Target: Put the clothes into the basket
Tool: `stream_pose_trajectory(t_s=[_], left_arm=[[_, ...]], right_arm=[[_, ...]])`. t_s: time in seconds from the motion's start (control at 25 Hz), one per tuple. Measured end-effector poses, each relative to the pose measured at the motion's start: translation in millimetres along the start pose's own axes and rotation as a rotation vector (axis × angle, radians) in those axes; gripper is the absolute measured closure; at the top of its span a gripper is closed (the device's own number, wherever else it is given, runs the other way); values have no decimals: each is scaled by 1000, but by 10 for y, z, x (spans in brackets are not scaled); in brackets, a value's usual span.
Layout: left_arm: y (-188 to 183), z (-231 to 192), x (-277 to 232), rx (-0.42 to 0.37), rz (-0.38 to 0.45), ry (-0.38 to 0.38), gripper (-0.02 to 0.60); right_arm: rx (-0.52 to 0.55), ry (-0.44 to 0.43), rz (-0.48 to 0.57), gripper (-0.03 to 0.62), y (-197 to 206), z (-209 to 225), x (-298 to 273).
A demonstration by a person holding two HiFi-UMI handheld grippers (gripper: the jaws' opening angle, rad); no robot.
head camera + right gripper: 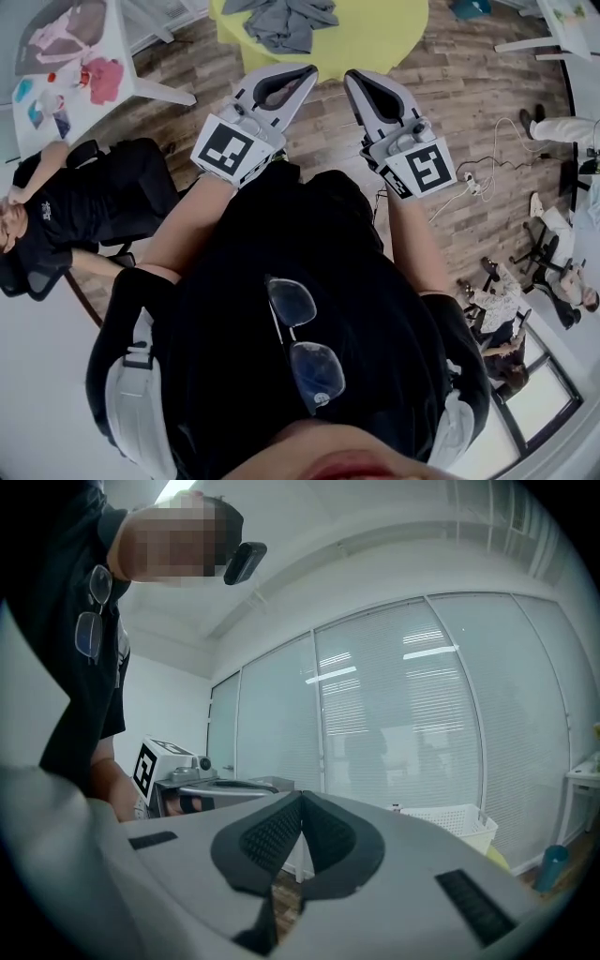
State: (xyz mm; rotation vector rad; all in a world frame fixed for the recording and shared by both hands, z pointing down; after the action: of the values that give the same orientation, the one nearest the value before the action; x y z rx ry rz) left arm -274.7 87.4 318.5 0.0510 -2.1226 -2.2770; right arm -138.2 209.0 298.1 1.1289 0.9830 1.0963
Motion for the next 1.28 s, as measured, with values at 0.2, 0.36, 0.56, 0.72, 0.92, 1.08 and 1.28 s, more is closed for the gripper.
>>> stream_pose_trajectory(t_s=[0.2, 0.36, 0.56, 0.72, 0.92, 1.08, 1.28], left_arm=[[52, -185, -157, -6, -16, 16, 572], [87, -287, -343, -17, -28, 13, 572], [93, -406, -635, -13, -39, -39, 572], [53, -496, -959, -30, -57, -75, 572], [13, -531, -1338, -24, -62, -148, 572], [10, -518, -1617, -2, -73, -205, 572], [66, -499, -1874, 3, -86, -269, 572]], right_arm=[[0, 11, -6, 569, -10, 177, -118], [-1, 5, -4, 569, -17, 419, -170], [8, -42, -10, 569, -64, 805, -292], [20, -87, -15, 569, -163, 1196, -377], [21, -160, -20, 569, -270, 1650, -398], [1, -211, -43, 569, -283, 1964, -397], [-5, -282, -66, 569, -261, 2267, -389]])
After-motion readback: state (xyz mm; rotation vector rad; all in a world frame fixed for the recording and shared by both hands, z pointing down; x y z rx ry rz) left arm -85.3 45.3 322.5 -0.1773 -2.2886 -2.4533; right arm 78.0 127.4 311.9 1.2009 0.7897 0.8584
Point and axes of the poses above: the fingertips, and each gripper's own axes: x backward along the fingers, z to its right, y out of its underside, the point moved 9 cm from there along x, backward along the fingers, and after that the axes turned 7 degrees about -x, right-handed, at the moved point
